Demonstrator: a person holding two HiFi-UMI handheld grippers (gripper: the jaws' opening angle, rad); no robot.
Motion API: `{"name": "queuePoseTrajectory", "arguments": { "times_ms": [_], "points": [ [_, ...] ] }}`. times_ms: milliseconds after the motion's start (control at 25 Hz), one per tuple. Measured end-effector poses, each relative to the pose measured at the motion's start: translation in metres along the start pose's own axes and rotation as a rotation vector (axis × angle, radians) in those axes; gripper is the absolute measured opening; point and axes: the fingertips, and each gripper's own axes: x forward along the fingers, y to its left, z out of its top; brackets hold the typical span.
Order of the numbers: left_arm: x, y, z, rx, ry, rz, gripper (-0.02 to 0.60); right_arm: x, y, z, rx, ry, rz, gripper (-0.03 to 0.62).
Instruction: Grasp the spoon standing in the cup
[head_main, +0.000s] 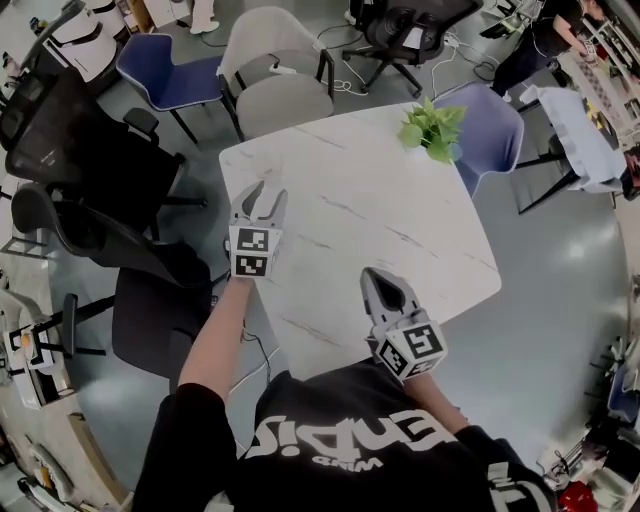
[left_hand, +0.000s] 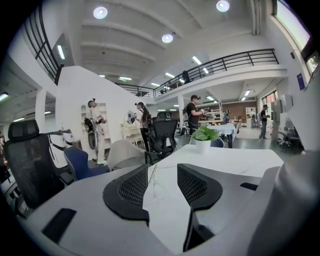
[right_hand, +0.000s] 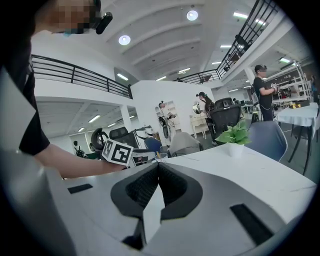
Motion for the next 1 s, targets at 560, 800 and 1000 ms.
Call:
{"name": "queuePoseTrajectory", "arguments": {
  "times_ms": [560, 800, 1000],
  "points": [
    [0.061, 0.015, -0.039, 0.075, 0.148, 0.001, 0.178, 0.006, -0.011, -0.008, 0.029, 0.029, -0.030, 0.012],
    [0.075, 0.025, -0.043, 0.068, 0.164, 0.010, 0.157, 0.010, -0.014, -0.009, 0.035, 0.034, -0.033, 0.012],
    [0.082, 0.026, -0.045, 0.071, 0.174, 0.006, 0.136, 0.013, -0.015, -0.010, 0.043, 0.041, -0.035, 0.012]
  ]
}}
